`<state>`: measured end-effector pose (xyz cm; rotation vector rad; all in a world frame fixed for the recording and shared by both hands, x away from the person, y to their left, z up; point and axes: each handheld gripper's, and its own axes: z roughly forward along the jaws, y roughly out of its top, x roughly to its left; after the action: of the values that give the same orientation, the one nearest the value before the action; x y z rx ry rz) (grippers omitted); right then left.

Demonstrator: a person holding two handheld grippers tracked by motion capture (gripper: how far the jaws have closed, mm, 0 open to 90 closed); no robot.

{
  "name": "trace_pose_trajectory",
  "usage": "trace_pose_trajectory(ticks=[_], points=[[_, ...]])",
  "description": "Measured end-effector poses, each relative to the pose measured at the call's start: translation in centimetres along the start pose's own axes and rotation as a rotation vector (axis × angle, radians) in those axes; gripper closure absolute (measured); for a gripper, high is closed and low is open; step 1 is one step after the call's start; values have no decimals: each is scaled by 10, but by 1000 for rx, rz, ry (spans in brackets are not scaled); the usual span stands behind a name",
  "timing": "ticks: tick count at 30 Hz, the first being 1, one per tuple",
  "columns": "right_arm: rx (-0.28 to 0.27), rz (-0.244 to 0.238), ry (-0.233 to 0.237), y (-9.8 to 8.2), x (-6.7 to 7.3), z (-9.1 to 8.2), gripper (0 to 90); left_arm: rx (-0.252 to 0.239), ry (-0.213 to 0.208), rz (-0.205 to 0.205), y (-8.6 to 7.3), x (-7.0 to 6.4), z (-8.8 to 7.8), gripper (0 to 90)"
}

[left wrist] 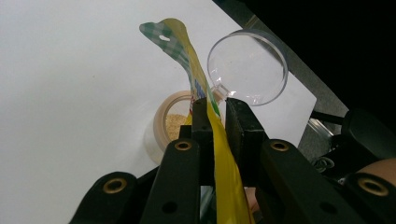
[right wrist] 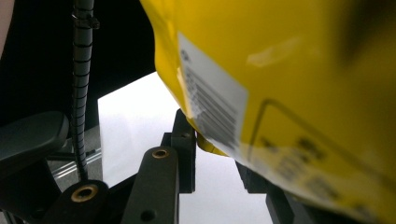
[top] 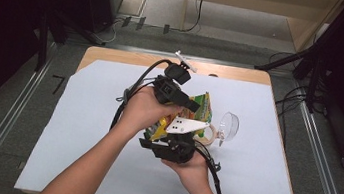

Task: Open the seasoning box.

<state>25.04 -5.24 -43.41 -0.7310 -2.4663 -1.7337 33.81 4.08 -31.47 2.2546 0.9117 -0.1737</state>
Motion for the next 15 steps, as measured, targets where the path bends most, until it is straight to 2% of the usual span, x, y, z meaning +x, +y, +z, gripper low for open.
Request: trace_pose_trajectory(ticks=[15], points=[[0, -4, -4, 2, -1, -1, 727, 1, -5, -7, 2, 1, 0, 829]])
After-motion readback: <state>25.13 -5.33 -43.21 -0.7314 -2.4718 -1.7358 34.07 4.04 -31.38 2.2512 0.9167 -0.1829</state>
